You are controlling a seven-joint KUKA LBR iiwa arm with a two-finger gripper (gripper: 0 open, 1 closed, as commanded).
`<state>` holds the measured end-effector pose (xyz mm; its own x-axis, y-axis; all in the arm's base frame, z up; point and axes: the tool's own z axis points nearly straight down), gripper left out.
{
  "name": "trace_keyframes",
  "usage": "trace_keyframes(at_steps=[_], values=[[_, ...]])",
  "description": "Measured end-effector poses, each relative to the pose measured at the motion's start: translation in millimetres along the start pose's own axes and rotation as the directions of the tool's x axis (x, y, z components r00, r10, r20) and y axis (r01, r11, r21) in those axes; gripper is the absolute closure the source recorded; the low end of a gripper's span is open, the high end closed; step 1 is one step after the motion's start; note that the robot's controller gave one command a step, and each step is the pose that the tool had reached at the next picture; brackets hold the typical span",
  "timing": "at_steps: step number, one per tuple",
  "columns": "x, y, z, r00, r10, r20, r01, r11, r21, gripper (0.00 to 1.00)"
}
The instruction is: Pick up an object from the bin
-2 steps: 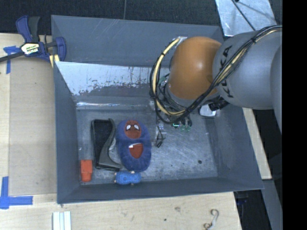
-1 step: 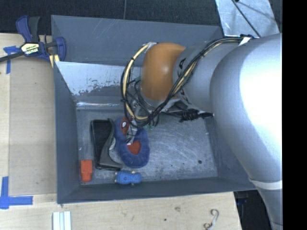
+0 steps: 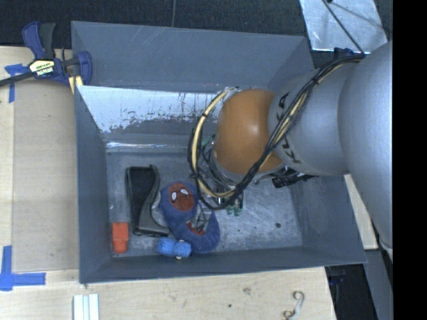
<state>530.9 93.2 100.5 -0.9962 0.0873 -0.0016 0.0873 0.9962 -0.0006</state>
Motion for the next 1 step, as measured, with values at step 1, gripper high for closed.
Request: trace_keyframes(at_steps=[1], values=[[46.8,34.1,-12.7,0.977,-0.213,0.002,0.213,0.977,-0.002,0.00]])
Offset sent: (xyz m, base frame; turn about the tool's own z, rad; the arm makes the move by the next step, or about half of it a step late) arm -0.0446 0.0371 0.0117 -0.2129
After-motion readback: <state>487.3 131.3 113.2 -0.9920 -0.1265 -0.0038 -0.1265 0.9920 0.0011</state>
